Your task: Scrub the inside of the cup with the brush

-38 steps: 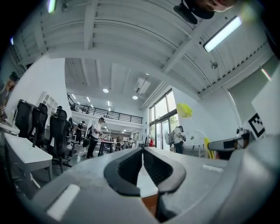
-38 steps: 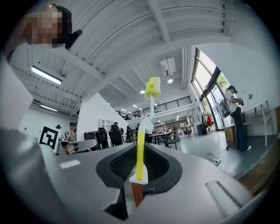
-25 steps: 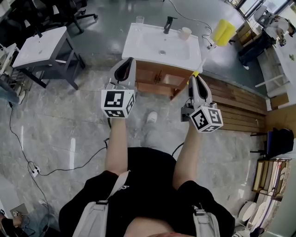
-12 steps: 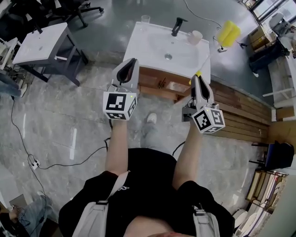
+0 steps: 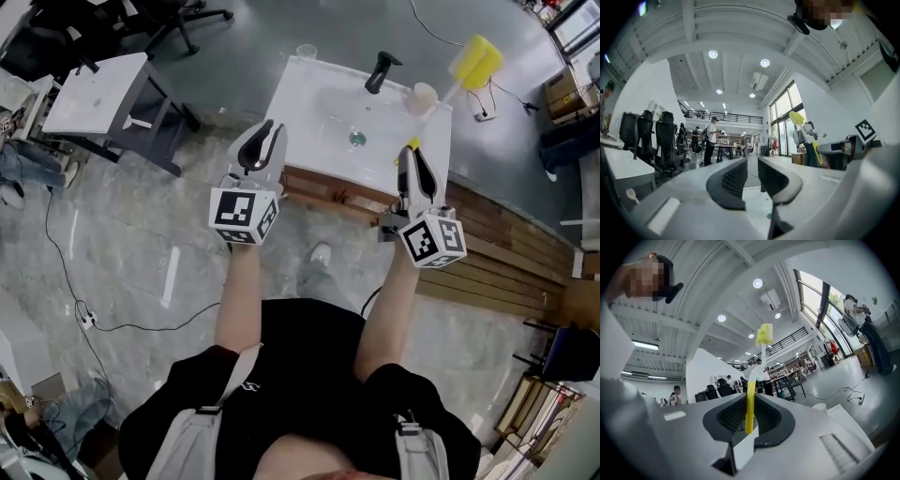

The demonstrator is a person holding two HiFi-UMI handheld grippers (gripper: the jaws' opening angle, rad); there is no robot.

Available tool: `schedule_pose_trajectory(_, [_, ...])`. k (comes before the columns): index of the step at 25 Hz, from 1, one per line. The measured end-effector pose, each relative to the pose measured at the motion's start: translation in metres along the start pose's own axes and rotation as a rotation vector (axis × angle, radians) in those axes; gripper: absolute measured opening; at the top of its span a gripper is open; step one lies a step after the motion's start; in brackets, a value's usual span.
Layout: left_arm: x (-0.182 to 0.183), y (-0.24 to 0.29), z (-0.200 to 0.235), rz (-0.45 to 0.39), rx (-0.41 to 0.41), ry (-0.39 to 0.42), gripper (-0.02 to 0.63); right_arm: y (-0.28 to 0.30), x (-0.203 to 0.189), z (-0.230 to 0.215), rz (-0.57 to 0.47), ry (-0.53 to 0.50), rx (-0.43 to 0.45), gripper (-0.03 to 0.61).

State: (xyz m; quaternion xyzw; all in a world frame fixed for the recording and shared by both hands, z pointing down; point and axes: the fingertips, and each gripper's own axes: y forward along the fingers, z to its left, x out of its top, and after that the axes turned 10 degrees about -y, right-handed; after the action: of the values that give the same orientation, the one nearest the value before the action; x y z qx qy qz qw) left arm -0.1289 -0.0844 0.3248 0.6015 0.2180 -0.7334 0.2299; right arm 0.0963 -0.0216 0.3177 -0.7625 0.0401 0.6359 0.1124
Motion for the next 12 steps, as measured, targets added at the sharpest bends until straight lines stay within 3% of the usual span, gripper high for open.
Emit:
schedule_pose_trajectory(6, [-0.006,0.057,-0.004,0.009,0.015,0.017,0.063,0.039,0.011,-0.043,-0.014,0.006,0.034,0.049])
schedule_pose_trajectory(12, [-0.021,0.081,-0.004,0.049,0.018,0.031,0.075,0.049,0.004,-0.058,-0.009,0.018,0.051,0.049])
